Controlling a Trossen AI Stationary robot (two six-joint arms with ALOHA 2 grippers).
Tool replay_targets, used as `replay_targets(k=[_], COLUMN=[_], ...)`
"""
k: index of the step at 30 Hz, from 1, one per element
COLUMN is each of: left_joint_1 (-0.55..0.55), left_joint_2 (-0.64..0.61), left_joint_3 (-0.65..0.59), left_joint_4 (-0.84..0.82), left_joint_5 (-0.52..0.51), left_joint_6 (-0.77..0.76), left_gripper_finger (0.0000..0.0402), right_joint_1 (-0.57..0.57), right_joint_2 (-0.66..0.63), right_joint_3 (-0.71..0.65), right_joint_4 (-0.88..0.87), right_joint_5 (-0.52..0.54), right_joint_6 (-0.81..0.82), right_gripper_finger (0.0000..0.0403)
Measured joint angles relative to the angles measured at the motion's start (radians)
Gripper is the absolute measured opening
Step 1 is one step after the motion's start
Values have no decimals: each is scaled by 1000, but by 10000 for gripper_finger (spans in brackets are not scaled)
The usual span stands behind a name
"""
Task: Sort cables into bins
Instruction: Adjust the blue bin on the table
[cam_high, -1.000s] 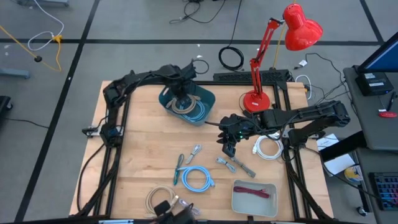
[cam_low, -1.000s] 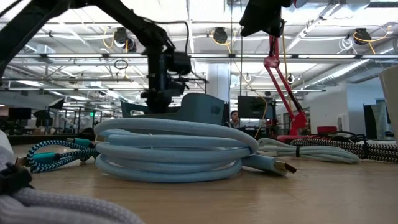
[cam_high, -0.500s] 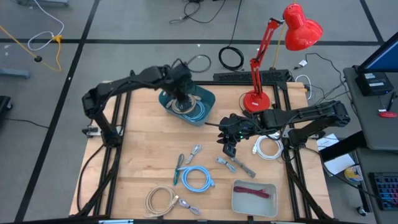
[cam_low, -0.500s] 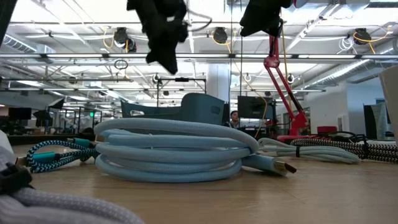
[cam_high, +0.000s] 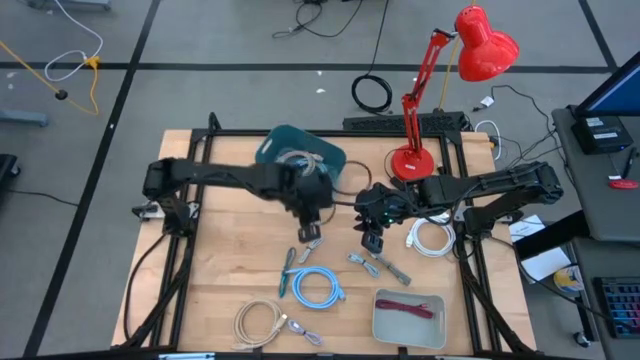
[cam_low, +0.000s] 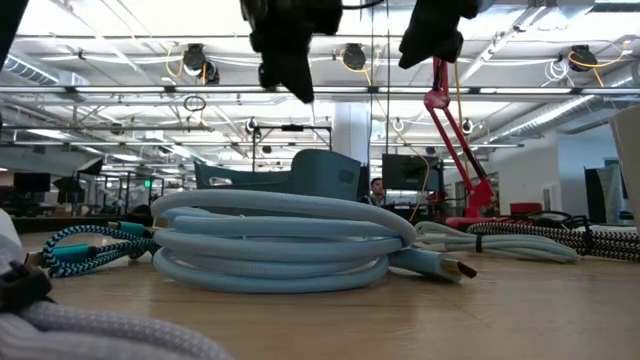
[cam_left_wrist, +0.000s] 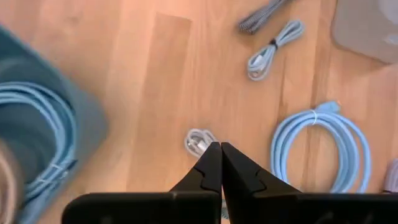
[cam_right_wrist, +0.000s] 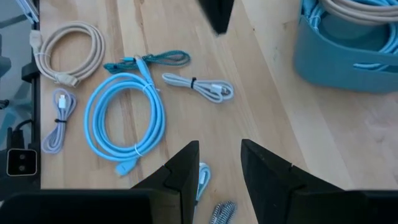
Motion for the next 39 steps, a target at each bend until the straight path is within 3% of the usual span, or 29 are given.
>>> replay_targets(k=[12, 25, 39], left_joint_1=[33, 183, 264], left_joint_2=[172, 176, 175], left_joint_3=[-2, -23, -23], left_joint_4=[-5, -11, 79], left_joint_5=[-75, -117, -67], left_joint_6=[3, 77, 97], left_gripper_finger=[1, 0, 0], right_joint_1=[31, 85, 92], right_joint_2=[-8, -46, -45], right_joint_3=[0, 1, 1], right_joint_4=[-39, -43, -37], right_joint_5=[2, 75, 111], right_joint_6=[19, 58, 62], right_gripper_finger=[110, 110, 110])
